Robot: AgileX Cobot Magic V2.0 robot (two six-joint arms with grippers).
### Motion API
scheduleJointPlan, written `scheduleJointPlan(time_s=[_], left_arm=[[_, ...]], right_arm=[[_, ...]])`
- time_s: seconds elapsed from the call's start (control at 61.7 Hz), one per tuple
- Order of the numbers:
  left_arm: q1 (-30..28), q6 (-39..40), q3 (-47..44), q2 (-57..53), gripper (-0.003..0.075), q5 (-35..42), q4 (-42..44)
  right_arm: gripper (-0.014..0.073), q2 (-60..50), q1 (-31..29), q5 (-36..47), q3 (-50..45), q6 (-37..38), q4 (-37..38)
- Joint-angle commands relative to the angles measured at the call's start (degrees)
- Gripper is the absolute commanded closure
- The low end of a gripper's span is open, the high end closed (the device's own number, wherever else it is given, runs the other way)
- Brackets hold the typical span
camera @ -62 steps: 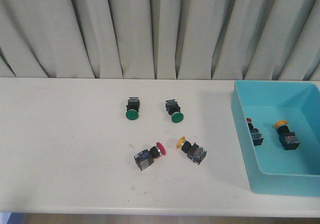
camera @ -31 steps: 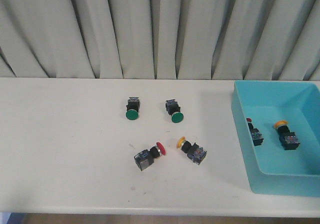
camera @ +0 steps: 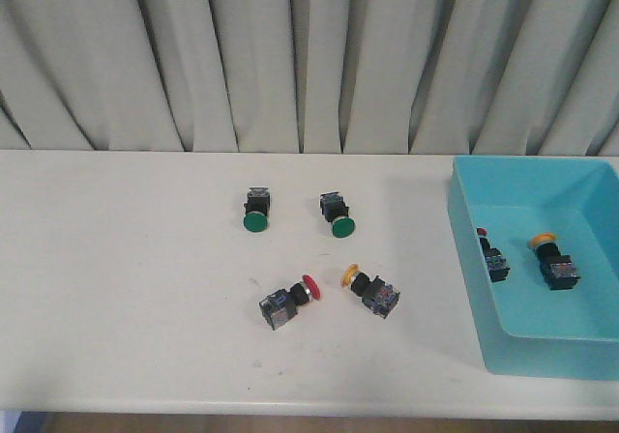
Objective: Pick red and yellow buttons and place in box
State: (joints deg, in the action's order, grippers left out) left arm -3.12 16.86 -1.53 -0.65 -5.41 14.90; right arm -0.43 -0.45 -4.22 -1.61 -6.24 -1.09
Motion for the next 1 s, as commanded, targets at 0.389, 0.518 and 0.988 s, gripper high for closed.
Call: scheduleJointPlan(time_s=[0.389, 0.518, 0.988], left_arm=[[0.26, 0.69, -2.75, -0.80, 0.0727, 3.87, -0.21], [0.26, 0.69, -2.75, -0.80, 0.0727, 3.87, -0.21], [0.26, 0.69, -2.75, -0.80, 0.0727, 3.87, -0.21]], right_arm=[[0.0601, -0.70, 0.06, 3.56, -0.47, 5.19, 2.67], [0.0601, -0.70, 0.06, 3.61, -0.47, 6.24, 3.25], [0.0601, -0.70, 0.06, 2.96, -0.47, 6.24, 3.20]])
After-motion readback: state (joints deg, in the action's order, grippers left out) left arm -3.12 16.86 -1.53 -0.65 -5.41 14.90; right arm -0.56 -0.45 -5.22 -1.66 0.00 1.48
